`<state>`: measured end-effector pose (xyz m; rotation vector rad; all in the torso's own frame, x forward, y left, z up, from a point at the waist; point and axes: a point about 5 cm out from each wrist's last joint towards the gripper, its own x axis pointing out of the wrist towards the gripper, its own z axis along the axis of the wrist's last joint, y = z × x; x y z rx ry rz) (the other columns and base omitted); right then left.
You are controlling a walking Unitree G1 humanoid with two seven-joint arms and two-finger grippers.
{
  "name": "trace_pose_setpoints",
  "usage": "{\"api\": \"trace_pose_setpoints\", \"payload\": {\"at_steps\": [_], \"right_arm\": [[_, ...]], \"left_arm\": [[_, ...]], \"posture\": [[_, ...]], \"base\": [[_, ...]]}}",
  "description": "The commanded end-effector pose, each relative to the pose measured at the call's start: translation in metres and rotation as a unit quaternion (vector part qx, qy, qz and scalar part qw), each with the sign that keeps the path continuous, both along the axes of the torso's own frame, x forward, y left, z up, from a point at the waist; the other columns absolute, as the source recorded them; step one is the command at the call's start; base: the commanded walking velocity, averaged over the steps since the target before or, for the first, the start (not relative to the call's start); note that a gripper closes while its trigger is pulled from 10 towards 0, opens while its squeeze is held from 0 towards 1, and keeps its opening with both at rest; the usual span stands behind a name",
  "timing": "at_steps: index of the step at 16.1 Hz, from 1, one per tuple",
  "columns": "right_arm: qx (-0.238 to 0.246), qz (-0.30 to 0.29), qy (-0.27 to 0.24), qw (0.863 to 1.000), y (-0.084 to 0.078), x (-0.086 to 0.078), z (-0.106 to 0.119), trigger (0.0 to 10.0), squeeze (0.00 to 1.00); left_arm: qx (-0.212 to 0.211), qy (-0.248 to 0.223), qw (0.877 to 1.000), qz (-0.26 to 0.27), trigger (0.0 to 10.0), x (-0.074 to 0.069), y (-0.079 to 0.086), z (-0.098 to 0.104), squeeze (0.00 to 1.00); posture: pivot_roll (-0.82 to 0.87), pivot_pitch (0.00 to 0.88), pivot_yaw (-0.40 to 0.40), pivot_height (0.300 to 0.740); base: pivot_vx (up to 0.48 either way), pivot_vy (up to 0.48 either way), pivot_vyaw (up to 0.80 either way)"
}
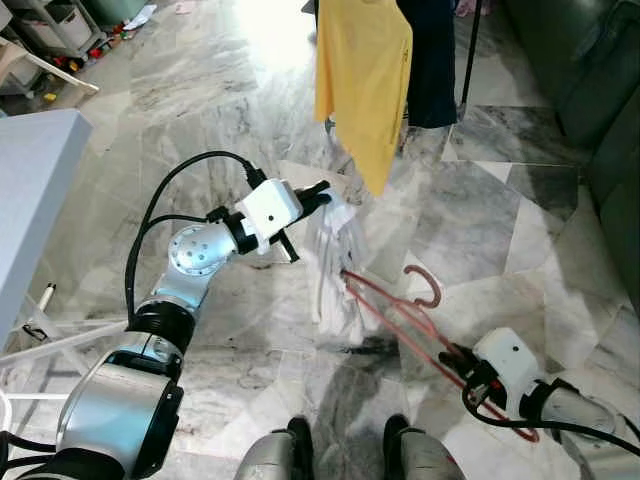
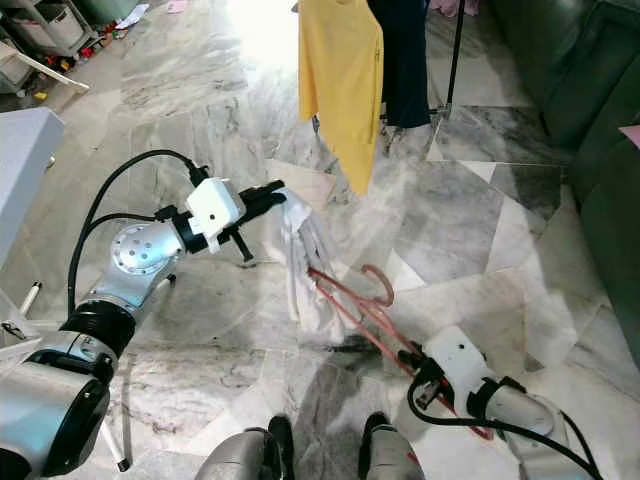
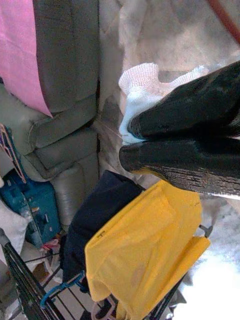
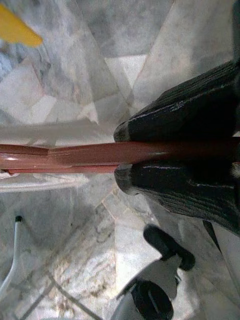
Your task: Hang hanger
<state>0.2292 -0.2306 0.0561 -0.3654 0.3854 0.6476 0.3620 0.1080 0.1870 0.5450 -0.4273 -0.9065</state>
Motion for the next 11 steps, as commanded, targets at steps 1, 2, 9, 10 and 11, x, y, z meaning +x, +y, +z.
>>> {"api": "trace_pose_setpoints", "payload": {"at_steps": [1,2,9,10,11], "right_arm": [[0.010,0.014,0.011,1.000,0.007,-0.003,-0.008,10.0,0.00],[0.012,0.015,0.012,1.000,0.007,-0.002,-0.009,10.0,0.00],[-0.002,-0.027,0.035,0.999,0.006,0.001,-0.033,10.0,0.00],[-0.012,-0.055,0.040,0.998,0.005,0.003,-0.044,10.0,0.00],[-0.015,-0.070,0.030,0.997,0.006,0.006,-0.046,10.0,0.00]], "left_arm": [[-0.007,-0.003,1.000,-0.002,10.0,-0.002,0.003,0.000,0.00],[-0.010,-0.002,1.000,-0.008,10.0,-0.003,0.001,0.001,0.00],[-0.065,0.025,0.997,-0.031,10.0,-0.007,-0.011,0.007,0.00],[-0.104,0.051,0.993,-0.034,10.0,-0.006,-0.015,0.011,0.00],[-0.121,0.065,0.989,-0.044,10.0,-0.008,-0.019,0.013,0.00]], "posture": [[-0.17,0.271,0.165,0.740],[-0.17,0.271,0.165,0.740],[-0.17,0.269,0.170,0.740],[-0.17,0.270,0.173,0.740],[-0.17,0.269,0.173,0.740]], "base": [[0.000,0.000,0.00],[0.000,0.000,0.00],[0.000,0.000,0.00],[0.000,0.000,0.00],[0.000,0.000,0.00]]}}
